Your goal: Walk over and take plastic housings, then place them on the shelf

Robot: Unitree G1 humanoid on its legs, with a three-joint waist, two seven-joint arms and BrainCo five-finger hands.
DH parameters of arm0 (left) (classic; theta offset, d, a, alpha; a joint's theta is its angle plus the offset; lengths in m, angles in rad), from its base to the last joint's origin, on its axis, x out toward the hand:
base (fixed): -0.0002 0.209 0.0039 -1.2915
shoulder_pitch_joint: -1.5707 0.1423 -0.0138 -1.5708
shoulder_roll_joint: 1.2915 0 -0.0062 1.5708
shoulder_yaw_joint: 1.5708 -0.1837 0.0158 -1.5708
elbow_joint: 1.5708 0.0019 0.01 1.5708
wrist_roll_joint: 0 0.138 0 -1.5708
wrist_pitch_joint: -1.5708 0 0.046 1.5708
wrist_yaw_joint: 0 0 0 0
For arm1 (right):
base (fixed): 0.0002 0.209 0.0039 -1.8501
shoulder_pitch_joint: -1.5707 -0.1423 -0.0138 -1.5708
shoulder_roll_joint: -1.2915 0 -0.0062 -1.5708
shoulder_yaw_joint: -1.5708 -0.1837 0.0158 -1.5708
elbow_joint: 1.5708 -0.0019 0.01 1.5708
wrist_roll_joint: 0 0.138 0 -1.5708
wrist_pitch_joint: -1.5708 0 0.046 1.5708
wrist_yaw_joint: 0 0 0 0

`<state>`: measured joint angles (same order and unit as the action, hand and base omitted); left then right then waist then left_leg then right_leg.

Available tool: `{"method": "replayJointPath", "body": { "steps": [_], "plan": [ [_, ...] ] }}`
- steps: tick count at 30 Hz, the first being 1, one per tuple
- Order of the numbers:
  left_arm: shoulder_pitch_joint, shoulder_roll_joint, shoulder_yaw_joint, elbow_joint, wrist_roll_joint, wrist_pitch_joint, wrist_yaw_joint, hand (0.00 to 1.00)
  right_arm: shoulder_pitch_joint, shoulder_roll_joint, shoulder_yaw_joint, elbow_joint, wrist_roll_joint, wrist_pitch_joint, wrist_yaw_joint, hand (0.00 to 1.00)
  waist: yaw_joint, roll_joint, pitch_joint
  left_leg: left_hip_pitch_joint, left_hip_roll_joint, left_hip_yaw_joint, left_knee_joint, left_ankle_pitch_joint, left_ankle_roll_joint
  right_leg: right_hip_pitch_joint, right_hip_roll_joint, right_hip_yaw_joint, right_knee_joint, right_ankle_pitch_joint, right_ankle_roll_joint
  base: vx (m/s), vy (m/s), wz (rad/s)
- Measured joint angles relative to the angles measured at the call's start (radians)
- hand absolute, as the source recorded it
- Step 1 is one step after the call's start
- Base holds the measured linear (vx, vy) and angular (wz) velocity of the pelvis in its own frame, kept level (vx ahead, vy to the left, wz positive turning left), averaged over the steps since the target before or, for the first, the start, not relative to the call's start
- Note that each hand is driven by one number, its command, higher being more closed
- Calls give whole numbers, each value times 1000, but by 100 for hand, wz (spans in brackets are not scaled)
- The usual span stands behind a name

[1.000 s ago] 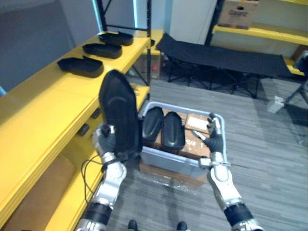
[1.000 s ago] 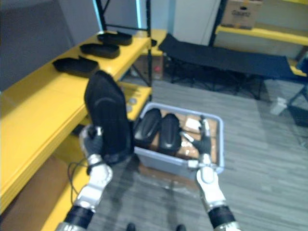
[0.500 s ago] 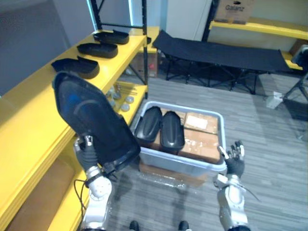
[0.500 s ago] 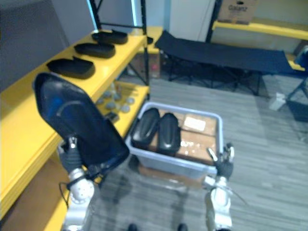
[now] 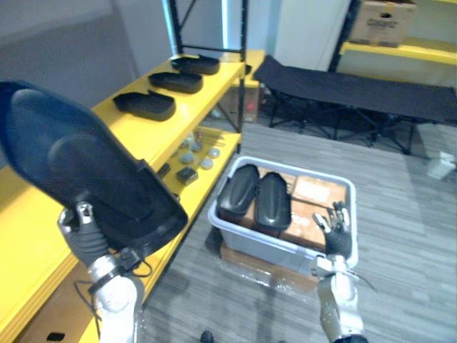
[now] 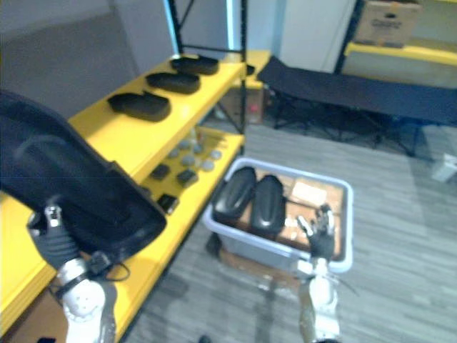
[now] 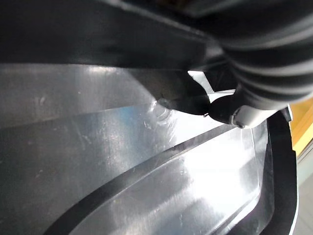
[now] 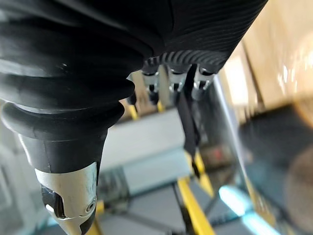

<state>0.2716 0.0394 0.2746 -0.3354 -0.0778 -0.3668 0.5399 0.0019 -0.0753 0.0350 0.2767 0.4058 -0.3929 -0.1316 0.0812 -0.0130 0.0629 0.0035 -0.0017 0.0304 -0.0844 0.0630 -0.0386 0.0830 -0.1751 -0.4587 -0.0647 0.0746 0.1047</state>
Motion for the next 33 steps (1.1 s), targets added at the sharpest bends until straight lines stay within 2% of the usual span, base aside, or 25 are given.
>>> {"method": "replayJointPath", "body": {
  "steps": [2, 3, 6, 10, 14, 19, 23, 27, 33],
  "plan": [
    [38, -24, 57, -11, -3, 0, 4, 100, -37, -3, 39, 9, -30, 21, 0, 0, 45, 0, 0, -4, -9, -45, 2, 6, 2, 22, -1, -44, -1, 0, 0, 58, -7, 58],
    [52, -31, 70, -15, -3, 0, 4, 100, -45, -2, 50, 15, -35, 25, 0, 0, 54, 0, -1, -4, -10, -54, 2, 6, 3, 27, -2, -57, -2, -1, -1, 48, -3, 47],
    [125, -63, 125, -29, -4, 0, 5, 100, -83, -1, 107, 40, -63, 46, 0, 0, 106, -1, -4, -5, -28, -117, 2, 8, 7, 62, -15, -118, 1, -11, 5, 54, 27, 59],
    [182, -102, 187, -40, -44, -4, -7, 100, -125, 5, 145, 107, -83, 54, 1, 0, 150, -3, -5, -8, -55, -182, 2, 11, 11, 88, -37, -173, 25, -46, 7, 11, 38, 56],
    [233, -138, 235, -45, -83, -12, -12, 100, -135, 13, 222, 137, -75, 71, 69, 0, 187, -7, -8, -20, -71, -233, 2, 19, 14, 94, -50, -220, 54, -78, 10, -1, 9, 38],
    [236, -152, 235, -53, -83, -42, -57, 100, -135, 28, 343, 173, -109, 76, 86, 0, 212, -9, -8, -27, -84, -286, 2, 30, 17, 116, -50, -268, 55, -82, 10, 13, -6, 35],
    [232, -165, 235, -66, -83, -48, -91, 100, -138, 46, 362, 175, -127, 76, 38, 0, 220, -10, -1, -25, -91, -306, 2, 29, 16, 128, -53, -281, 57, -96, 2, 11, 0, 14],
    [229, -165, 234, -66, -83, -48, -103, 100, -139, 43, 356, 175, -127, 76, 15, 0, 217, -8, 2, -24, -88, -306, 3, 29, 15, 128, -52, -280, 60, -102, 4, 0, 0, 0],
    [219, -164, 212, -66, -83, -49, -135, 100, -125, 24, 293, 174, -126, 76, 0, 0, 189, 4, 19, -59, -94, -298, 59, 4, 21, 128, -53, -284, 71, -107, 3, -10, -1, 2]
  ]
}}
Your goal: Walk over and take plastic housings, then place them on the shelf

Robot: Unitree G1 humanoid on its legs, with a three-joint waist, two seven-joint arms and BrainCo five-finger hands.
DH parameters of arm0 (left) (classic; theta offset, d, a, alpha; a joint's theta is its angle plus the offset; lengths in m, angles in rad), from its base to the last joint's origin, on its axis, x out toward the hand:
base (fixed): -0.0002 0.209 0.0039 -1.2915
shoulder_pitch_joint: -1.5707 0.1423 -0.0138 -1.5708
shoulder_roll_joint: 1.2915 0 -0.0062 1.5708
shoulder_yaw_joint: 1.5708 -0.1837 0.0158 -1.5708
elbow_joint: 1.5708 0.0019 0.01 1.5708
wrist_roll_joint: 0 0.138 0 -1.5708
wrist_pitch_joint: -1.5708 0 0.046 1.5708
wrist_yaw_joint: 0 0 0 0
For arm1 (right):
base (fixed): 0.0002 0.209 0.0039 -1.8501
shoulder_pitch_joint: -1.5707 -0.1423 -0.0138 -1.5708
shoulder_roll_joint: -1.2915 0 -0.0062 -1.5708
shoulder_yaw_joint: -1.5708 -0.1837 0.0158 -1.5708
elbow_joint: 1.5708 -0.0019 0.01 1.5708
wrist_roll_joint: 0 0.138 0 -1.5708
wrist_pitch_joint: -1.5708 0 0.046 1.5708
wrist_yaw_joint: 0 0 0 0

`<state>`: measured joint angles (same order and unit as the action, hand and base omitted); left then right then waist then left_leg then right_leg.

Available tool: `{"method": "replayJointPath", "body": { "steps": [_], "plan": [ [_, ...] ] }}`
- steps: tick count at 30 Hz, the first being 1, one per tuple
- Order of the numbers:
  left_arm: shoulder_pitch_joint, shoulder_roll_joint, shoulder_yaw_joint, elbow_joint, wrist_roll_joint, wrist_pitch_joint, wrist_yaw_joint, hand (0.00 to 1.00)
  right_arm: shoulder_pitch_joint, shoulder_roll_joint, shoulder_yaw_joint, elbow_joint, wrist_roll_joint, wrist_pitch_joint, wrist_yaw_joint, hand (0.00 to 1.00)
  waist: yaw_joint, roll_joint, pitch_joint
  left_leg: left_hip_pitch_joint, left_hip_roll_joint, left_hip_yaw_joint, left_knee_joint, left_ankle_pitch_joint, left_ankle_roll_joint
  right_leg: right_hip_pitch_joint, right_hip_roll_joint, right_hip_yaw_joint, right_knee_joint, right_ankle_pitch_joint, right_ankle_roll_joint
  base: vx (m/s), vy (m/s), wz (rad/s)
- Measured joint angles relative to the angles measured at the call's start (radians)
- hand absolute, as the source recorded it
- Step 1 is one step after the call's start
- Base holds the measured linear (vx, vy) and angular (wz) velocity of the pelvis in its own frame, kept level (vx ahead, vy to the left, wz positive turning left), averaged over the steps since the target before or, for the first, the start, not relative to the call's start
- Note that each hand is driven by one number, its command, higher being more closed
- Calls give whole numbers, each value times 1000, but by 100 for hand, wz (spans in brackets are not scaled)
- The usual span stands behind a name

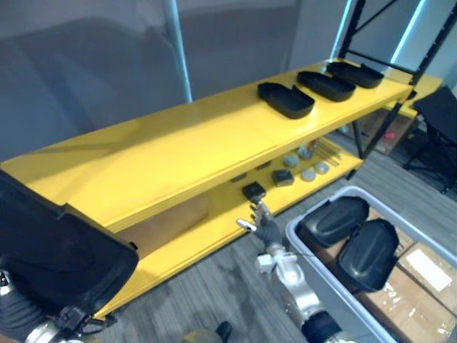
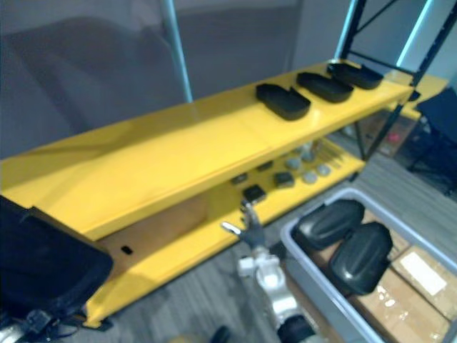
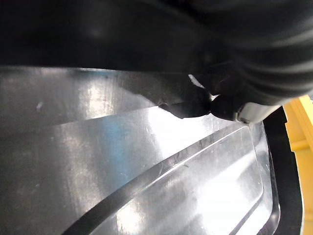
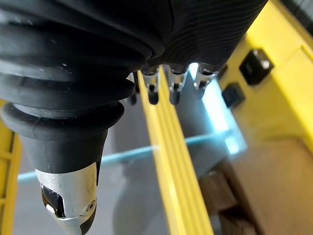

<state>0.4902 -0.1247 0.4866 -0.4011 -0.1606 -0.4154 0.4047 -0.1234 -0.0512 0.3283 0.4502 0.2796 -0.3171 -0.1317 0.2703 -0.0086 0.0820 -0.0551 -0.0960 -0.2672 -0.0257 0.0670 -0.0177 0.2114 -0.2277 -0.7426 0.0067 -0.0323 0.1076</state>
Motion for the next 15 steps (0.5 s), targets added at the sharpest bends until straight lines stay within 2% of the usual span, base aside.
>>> {"method": "replayJointPath", "body": {
  "steps": [2, 5, 6, 10, 15],
  "plan": [
    [0, 3, -6, 0, 0, 1, -6, 100, 19, -7, -48, -7, 1, 0, 0, 0, -12, 2, 9, -5, -4, 9, -7, -11, 7, 1, -1, -9, 1, 0, 0, -3, 10, 17],
    [-6, 25, -48, 4, 0, 3, -32, 100, 69, -23, -112, -38, 2, 0, -2, 0, -45, 1, 14, -28, 17, 116, -1, -5, 14, 17, -8, -58, 14, 9, 13, 56, 30, 53],
    [-18, 48, -73, 20, 1, 3, -42, 100, 93, -33, -133, -53, 2, 0, -2, 0, -52, 1, 14, -31, 17, 113, -3, 8, 16, 19, -18, -58, 35, 9, 14, 87, 96, 57],
    [-23, 60, -83, 51, 2, 10, -52, 100, 103, -33, -153, -72, 2, 1, 0, 0, -66, -3, 16, -28, 4, 112, -6, 18, 20, 16, -40, -52, 60, 13, 8, 77, 86, 18],
    [-29, 80, -149, 53, 4, 11, -38, 100, 105, -20, -162, -92, 3, 1, 28, 0, -67, -2, 18, -11, 0, 138, -21, 20, 19, 15, -55, -43, 75, 17, 8, 17, 33, -8]
  ]
}}
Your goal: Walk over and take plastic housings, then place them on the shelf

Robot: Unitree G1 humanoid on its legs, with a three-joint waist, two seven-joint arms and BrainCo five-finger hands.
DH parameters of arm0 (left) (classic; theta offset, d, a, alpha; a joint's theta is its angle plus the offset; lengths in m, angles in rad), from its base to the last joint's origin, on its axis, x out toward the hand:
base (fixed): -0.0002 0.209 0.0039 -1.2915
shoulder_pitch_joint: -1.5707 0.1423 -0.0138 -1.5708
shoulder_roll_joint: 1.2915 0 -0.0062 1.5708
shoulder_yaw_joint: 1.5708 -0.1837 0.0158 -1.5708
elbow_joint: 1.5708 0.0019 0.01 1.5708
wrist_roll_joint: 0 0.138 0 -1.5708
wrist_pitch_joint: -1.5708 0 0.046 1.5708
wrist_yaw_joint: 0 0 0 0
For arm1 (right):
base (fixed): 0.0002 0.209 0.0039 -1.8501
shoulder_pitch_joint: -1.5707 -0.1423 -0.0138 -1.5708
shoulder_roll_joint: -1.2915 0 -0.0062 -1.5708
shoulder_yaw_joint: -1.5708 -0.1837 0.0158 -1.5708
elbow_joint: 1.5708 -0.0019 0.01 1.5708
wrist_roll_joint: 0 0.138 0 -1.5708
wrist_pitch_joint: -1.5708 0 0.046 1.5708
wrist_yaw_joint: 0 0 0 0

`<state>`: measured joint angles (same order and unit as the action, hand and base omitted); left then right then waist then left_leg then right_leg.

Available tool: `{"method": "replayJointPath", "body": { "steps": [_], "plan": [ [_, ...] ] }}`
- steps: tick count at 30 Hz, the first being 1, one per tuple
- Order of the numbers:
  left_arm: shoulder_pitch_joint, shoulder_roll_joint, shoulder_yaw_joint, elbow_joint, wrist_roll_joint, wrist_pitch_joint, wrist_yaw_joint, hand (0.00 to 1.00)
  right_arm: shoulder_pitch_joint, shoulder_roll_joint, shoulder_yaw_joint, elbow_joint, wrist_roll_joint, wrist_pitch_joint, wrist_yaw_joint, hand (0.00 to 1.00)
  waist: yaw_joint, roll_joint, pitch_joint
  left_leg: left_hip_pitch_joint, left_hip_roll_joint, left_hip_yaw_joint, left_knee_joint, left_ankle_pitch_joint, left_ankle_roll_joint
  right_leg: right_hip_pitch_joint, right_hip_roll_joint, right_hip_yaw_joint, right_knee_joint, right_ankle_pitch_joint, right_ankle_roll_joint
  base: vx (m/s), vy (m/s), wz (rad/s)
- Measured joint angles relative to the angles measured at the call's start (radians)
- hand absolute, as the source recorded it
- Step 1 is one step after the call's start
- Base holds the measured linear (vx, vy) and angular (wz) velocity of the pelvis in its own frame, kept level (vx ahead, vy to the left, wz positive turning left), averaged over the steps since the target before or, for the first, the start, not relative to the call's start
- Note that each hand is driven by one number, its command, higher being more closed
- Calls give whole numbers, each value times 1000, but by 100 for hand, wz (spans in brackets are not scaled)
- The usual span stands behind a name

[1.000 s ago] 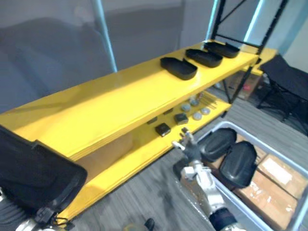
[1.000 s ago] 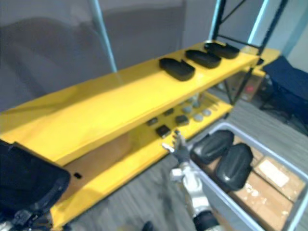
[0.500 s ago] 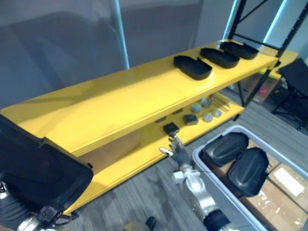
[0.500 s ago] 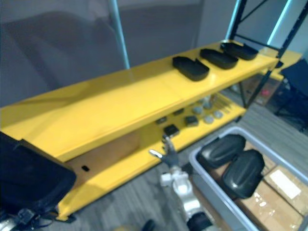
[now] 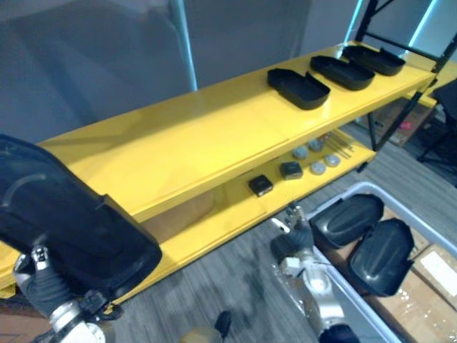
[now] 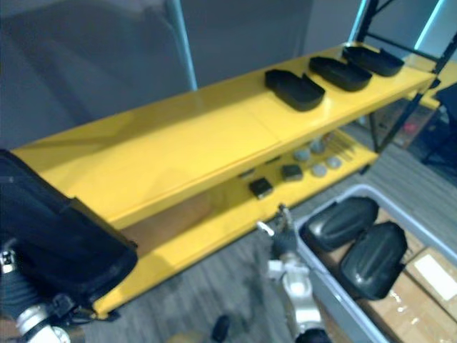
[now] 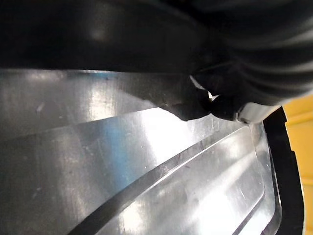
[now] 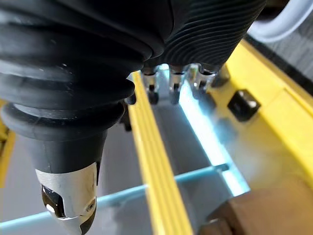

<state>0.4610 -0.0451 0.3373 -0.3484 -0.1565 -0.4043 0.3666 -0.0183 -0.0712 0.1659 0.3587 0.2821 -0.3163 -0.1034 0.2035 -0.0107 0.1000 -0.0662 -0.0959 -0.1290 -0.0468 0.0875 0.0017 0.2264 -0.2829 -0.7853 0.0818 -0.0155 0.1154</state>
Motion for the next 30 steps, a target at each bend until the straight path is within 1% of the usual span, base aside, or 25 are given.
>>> {"method": "replayJointPath", "body": {
  "steps": [1, 2, 3, 4, 6, 9, 10, 11, 13, 14, 15, 16, 17, 18, 19, 20, 21, 23, 25, 26, 28, 29, 30],
  "plan": [
    [-1, 0, -7, 7, 0, 0, 1, 100, 5, 0, -4, 0, 0, 0, 0, 0, -1, 4, 1, 9, 5, 18, -15, -13, 5, 0, -1, 10, 0, 4, 6, -8, 35, -11],
    [-6, 1, -7, 20, 0, 0, 2, 100, 12, 1, -5, -1, 0, 0, 0, 0, -8, 9, 2, 13, 24, 89, -23, -15, 9, 2, -1, 24, 0, 12, 18, -5, 47, -5],
    [-9, 1, -7, 28, 0, 0, 2, 100, 15, 1, -5, -1, 0, 0, 0, 0, -14, 10, 1, 14, 31, 117, -24, -15, 9, 2, 0, 29, 0, 14, 19, -4, 55, -1],
    [-8, 1, -7, 40, 1, 0, 5, 100, 16, 0, -4, -1, 0, 0, 0, 0, -23, 11, 2, 14, 37, 140, -24, -13, 10, -1, 0, 43, 1, 16, 18, -4, 42, -6],
    [-11, 1, -7, 54, 5, 5, 11, 100, 16, 0, -4, -9, 0, 0, 0, 0, -25, 11, 1, 14, 40, 144, -29, -11, 11, -13, 1, 50, 2, 20, 14, -6, 17, -11],
    [-41, 9, -21, 64, 7, 12, 12, 100, 24, -2, -5, -46, 0, -1, -1, 0, -28, 16, 3, 11, 41, 122, -32, -4, 13, -19, 2, 50, 25, 23, 9, 29, 20, 22],
    [-56, 28, -42, 71, 7, 12, 13, 100, 33, -7, -7, -52, 0, -1, -2, 0, -30, 23, 2, 11, 41, 93, -32, -2, 14, -19, 0, 57, 61, 23, 9, 71, 83, 61],
    [-76, 46, -58, 75, 8, 12, 9, 100, 49, -12, -8, -69, 0, -1, -4, 0, -33, 27, 3, 11, 40, 58, -32, 2, 14, -19, -2, 78, 96, 22, 7, 121, 176, 101],
    [-102, 74, -76, 75, 7, 11, 2, 100, 67, -15, -12, -84, 0, -1, -8, 0, -56, 28, 3, 7, 30, -11, -31, 11, 16, -30, -5, 158, 183, 17, -3, 115, 215, 110],
    [-122, 82, -80, 78, 7, 11, -4, 100, 74, -15, -22, -85, 0, -1, -9, 0, -59, 28, 3, 6, 31, -62, -31, 23, 20, -54, -5, 226, 251, 6, -33, 66, 152, 107],
    [-138, 81, -83, 81, 7, 11, -9, 100, 78, -9, -28, -85, 0, -1, -11, 0, -66, 36, 8, 2, 31, -101, -31, 30, 21, -66, 13, 286, 279, -65, -71, 49, 60, 123],
    [-154, 77, -83, 96, 5, 11, -14, 100, 81, -8, -28, -88, 0, -1, -12, 0, -78, 33, 6, -2, 31, -145, -30, 41, 16, -70, 50, 333, 277, -135, -79, 19, -58, 127],
    [-167, 76, -86, 124, 5, 11, -17, 100, 87, -8, -28, -99, 0, -1, -13, 0, -83, 32, 7, -5, 26, -184, -29, 52, 10, -80, 87, 364, 258, -188, -93, 7, -100, 105],
    [-168, 77, -85, 137, 5, 12, -19, 100, 89, -6, -28, -106, 0, -1, -14, 0, -83, 31, 7, -5, 20, -194, -27, 53, 8, -89, 98, 375, 240, -200, -98, -9, -102, 81],
    [-160, 77, -85, 149, 6, 14, -20, 100, 89, -4, -28, -118, 0, -2, -14, 0, -82, 14, 14, -5, -8, -195, -14, 54, 5, -95, 104, 374, 182, -183, -100, -15, -103, 42],
    [-149, 71, -89, 156, 6, 15, -21, 100, 92, -4, -31, -122, 0, -3, -13, 0, -83, 11, 14, -4, -23, -195, -10, 53, 4, -82, 93, 359, 180, -194, -80, -21, -99, 27],
    [-124, 58, -99, 153, 7, 16, -25, 100, 94, -5, -36, -124, 0, -3, -11, 0, -76, 22, 14, -6, -21, -189, -10, 50, 0, -73, 94, 378, 150, -191, -56, -43, -93, -1],
    [-90, 53, -103, 140, 8, 16, -25, 100, 94, 0, -46, -126, 0, -2, -9, 0, -74, 41, 18, -7, 0, -154, -4, 40, -6, -67, 108, 379, 131, -188, -50, -75, -76, -30],
    [-88, 52, -108, 119, 9, 15, -23, 100, 105, 5, -46, -149, 0, -2, -9, 0, -78, 38, 19, -23, 8, -127, 17, 20, -9, -68, 113, 382, 120, -192, -43, -107, -55, -37],
    [-86, 51, -113, 94, 9, 15, -19, 100, 112, 8, -46, -183, 0, -2, -8, 0, -80, 23, 28, -28, 14, -88, 20, 17, -11, -69, 111, 382, 107, -204, -27, -121, -49, -33],
    [-90, 44, -119, 88, 11, 15, -19, 100, 121, 10, -47, -203, 0, -3, -8, 0, -86, 16, 31, -37, 19, -68, 22, 17, -11, -72, 112, 380, 96, -209, -19, -84, -29, -11],
    [-87, 28, -121, 82, 18, 15, -19, 100, 134, 10, -49, -213, 0, -3, -8, 0, -102, 14, 32, -40, 35, -22, 22, 17, -11, -72, 116, 375, 98, -209, -19, -62, -17, 5],
    [-84, 27, -121, 79, 18, 16, -19, 100, 139, 10, -49, -217, 0, -4, -8, 0, -106, 13, 32, -39, 39, -10, 22, 18, -11, -71, 116, 375, 100, -209, -19, -58, -17, 6]
  ]
}}
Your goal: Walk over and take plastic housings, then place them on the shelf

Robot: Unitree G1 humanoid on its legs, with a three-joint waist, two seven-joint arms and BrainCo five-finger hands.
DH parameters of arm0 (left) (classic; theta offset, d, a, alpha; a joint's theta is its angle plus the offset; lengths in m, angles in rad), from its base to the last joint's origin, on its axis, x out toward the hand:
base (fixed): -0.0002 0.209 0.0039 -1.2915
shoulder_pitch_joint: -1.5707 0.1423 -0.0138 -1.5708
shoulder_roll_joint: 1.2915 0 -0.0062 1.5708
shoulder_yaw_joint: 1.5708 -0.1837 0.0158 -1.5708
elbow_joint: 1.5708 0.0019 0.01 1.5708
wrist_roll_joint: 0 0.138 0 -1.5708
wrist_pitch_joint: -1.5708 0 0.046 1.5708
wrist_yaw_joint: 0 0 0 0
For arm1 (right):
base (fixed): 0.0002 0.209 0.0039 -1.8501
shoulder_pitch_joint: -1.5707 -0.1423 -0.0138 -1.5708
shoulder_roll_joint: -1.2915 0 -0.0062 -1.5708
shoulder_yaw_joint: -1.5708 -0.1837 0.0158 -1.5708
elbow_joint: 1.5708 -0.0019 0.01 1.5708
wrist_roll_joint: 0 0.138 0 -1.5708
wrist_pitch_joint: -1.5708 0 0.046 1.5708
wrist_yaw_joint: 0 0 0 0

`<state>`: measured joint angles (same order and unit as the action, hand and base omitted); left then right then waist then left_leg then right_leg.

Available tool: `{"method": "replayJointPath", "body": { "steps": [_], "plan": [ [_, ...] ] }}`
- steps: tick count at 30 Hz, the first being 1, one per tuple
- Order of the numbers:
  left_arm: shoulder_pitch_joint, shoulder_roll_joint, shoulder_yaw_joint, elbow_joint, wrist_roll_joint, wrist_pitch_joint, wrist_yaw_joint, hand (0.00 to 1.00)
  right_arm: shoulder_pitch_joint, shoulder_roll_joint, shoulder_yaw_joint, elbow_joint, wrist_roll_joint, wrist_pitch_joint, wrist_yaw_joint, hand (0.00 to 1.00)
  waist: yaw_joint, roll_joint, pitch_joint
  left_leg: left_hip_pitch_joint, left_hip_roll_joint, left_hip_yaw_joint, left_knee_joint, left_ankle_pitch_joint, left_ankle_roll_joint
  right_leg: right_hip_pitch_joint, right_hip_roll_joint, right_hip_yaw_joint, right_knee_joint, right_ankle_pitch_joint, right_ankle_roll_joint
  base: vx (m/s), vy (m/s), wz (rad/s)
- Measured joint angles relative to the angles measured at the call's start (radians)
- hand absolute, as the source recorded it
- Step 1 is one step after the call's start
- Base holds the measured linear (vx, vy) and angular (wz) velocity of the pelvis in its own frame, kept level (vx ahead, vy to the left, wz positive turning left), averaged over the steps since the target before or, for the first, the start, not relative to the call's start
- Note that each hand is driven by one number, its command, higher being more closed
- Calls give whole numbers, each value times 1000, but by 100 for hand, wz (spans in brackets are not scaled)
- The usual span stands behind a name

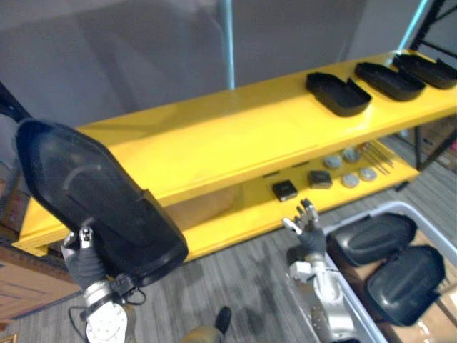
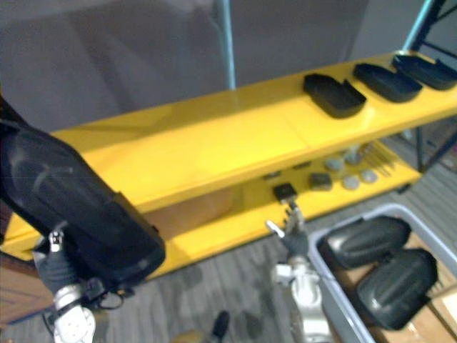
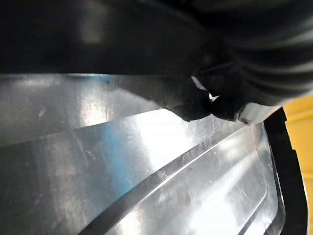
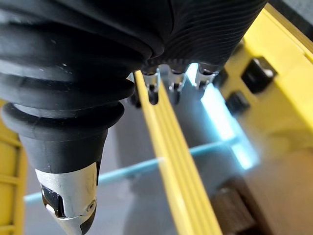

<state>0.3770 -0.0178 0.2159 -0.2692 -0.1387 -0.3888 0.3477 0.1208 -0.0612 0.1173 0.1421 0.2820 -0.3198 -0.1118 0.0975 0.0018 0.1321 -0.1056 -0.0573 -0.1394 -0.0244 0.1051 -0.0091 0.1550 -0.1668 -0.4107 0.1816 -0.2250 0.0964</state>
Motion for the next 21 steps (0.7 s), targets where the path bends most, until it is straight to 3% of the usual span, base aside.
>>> {"method": "replayJointPath", "body": {
  "steps": [10, 16, 19, 21],
  "plan": [
    [26, -20, 4, -68, 0, 0, 0, 100, 37, 28, 1, -41, 0, -3, 49, 0, 2, -5, -2, 22, 16, 95, 37, -14, 1, 19, -13, 28, 21, -4, -2, -17, 13, -9],
    [33, -28, 10, -89, 6, -1, -2, 100, 41, 33, 1, -51, 0, -4, 68, 0, 1, -37, -22, 34, -5, 148, 46, -24, 13, -8, -55, 49, 54, -49, -17, 13, 46, -8],
    [20, -26, 12, -102, 21, -1, -8, 100, 38, 27, 0, -43, 0, -3, 74, 0, 0, -51, -32, 33, -22, 150, 71, -56, 28, -34, -77, 64, 143, -29, -36, 102, 56, -6],
    [1, -6, 11, -102, 23, -1, -11, 100, 32, 27, -2, -18, 0, 0, 75, 0, -3, -40, -37, 41, 0, 150, 70, -61, 36, -126, -82, 98, 308, 15, -91, 31, 76, -11]
  ]
}}
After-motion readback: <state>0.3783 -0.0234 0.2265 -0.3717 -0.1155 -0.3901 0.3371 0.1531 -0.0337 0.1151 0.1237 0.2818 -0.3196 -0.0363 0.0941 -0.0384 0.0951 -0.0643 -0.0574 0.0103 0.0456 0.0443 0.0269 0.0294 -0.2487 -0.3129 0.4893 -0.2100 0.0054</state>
